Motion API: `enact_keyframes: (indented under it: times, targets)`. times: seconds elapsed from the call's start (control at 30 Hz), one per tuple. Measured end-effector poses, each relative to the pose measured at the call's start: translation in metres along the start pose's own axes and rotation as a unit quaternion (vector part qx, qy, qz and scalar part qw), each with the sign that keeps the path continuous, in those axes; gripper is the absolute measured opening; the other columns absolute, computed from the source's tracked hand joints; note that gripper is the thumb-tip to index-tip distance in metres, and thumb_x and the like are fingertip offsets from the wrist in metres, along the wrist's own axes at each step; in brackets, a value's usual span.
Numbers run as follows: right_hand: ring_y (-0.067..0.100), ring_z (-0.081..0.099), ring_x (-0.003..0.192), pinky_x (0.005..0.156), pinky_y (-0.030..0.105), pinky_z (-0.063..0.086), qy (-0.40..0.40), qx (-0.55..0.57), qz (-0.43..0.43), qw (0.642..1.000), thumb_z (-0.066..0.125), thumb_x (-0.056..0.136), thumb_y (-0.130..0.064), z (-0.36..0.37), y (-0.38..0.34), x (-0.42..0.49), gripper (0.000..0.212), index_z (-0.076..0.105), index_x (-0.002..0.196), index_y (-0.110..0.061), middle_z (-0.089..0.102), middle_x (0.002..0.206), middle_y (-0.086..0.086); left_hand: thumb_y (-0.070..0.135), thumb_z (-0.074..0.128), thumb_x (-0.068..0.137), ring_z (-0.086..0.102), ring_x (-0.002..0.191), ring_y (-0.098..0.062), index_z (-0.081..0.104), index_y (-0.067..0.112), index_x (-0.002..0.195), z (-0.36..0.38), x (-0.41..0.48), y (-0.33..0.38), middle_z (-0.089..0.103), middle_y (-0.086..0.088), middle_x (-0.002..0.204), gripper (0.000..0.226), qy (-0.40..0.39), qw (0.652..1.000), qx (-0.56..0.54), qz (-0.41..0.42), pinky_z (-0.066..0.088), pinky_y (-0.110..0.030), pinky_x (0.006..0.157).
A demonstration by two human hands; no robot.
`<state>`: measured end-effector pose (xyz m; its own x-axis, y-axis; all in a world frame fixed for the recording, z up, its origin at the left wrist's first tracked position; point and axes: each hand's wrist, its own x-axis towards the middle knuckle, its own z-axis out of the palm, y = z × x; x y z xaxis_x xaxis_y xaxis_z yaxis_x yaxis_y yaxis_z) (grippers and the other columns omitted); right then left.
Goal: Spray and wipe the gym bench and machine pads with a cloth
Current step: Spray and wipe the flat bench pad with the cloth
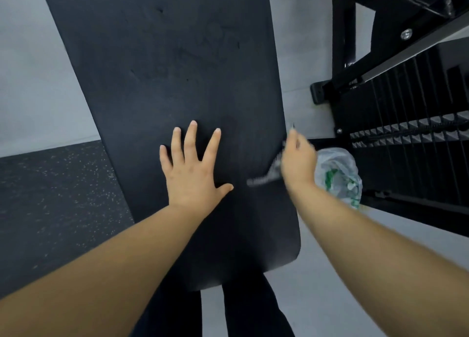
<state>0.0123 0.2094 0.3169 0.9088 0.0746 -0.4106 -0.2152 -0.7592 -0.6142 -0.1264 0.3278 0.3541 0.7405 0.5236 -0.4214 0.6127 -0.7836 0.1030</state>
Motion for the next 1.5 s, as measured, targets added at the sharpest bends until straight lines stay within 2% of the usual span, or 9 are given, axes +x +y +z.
enact_keyframes:
  times: [0.17,0.3,0.4,0.53,0.63,0.8,0.93,1.2,1.5]
  targets:
    - [0.022,0.054,0.085,0.076,0.034,0.042,-0.012,-0.005,-0.031,0.999,0.026,0.101,-0.042,0.016,-0.068,0.062,0.048,0.047,0.065,-0.018,0.059,0.087,0.002,0.058,0.065,0.076,-0.014,0.143,-0.034,-0.002,0.031,0.150,0.010,-0.005,0.010,-0.012,-0.010,0.156,0.103,0.000,0.999,-0.033,-0.023,-0.004,-0.052,0.114]
    - [0.024,0.058,0.088,0.071,0.030,0.036,-0.022,0.001,-0.058,0.998,0.033,0.101,-0.035,0.005,-0.016,0.021,0.043,0.061,0.087,-0.006,0.065,0.091,0.003,0.059,0.061,0.079,-0.014,0.142,-0.038,-0.005,0.028,0.150,0.007,0.000,0.013,-0.014,-0.013,0.154,0.102,-0.031,0.999,0.011,-0.027,-0.001,-0.055,0.114]
    - [0.020,0.053,0.083,0.067,0.025,0.030,-0.042,-0.010,0.007,0.999,0.033,0.102,-0.031,-0.009,0.041,-0.023,0.042,0.064,0.094,-0.002,0.061,0.088,0.003,0.059,0.059,0.080,-0.013,0.142,-0.040,-0.008,0.027,0.149,0.006,0.002,0.016,-0.015,-0.015,0.154,0.102,-0.041,0.998,0.033,-0.035,0.002,-0.057,0.114]
    - [0.024,0.049,0.080,0.069,0.029,0.032,-0.079,-0.047,0.068,0.993,0.029,0.103,-0.033,-0.025,0.074,-0.053,0.046,0.055,0.075,-0.005,0.058,0.077,0.007,0.060,0.058,0.081,-0.012,0.141,-0.042,-0.010,0.025,0.149,0.007,0.002,0.017,-0.015,-0.016,0.154,0.102,-0.044,0.997,0.045,-0.035,0.003,-0.058,0.114]
    - [0.031,0.054,0.092,0.077,0.032,0.036,-0.042,-0.018,0.038,0.998,0.030,0.102,-0.034,-0.010,0.031,-0.013,0.048,0.064,0.093,-0.001,0.064,0.099,0.018,0.060,0.058,0.081,-0.011,0.141,-0.042,-0.009,0.025,0.149,0.007,0.001,0.018,-0.014,-0.016,0.155,0.102,-0.041,0.998,0.046,-0.030,0.003,-0.057,0.114]
    - [0.023,0.052,0.086,0.070,0.030,0.035,-0.021,-0.018,-0.026,0.999,0.026,0.102,-0.038,0.007,-0.035,0.034,0.047,0.051,0.069,-0.016,0.059,0.079,-0.003,0.060,0.061,0.079,-0.011,0.142,-0.039,-0.006,0.027,0.150,0.010,-0.001,0.015,-0.013,-0.014,0.155,0.103,-0.022,0.999,0.035,-0.027,0.003,-0.056,0.115]
    - [0.022,0.058,0.099,0.076,0.028,0.035,0.013,-0.015,-0.044,0.999,0.028,0.102,-0.039,0.004,0.021,-0.005,0.048,0.067,0.101,-0.011,0.069,0.106,0.003,0.055,0.061,0.081,-0.011,0.143,-0.035,0.000,0.026,0.150,0.014,-0.008,0.016,-0.010,-0.011,0.156,0.096,0.010,1.000,0.002,-0.026,0.000,-0.050,0.116]
    - [0.031,0.057,0.089,0.070,0.031,0.036,-0.037,-0.085,0.042,0.995,0.030,0.102,-0.032,-0.029,0.155,-0.111,0.042,0.059,0.081,-0.010,0.059,0.081,0.005,0.037,0.056,0.088,0.002,0.144,-0.033,0.016,0.021,0.150,0.053,-0.086,0.016,0.009,-0.011,0.156,0.075,0.023,0.997,-0.046,0.059,0.005,-0.046,0.117]
    - [0.019,0.046,0.084,0.071,0.031,0.033,0.038,-0.065,-0.032,0.997,0.023,0.102,-0.041,0.002,0.061,-0.039,0.044,0.046,0.075,-0.016,0.053,0.087,0.001,0.036,0.055,0.088,0.012,0.141,-0.030,0.027,0.021,0.146,0.088,-0.132,0.031,0.018,-0.007,0.152,0.067,0.002,0.994,-0.078,0.075,0.019,-0.040,0.113]
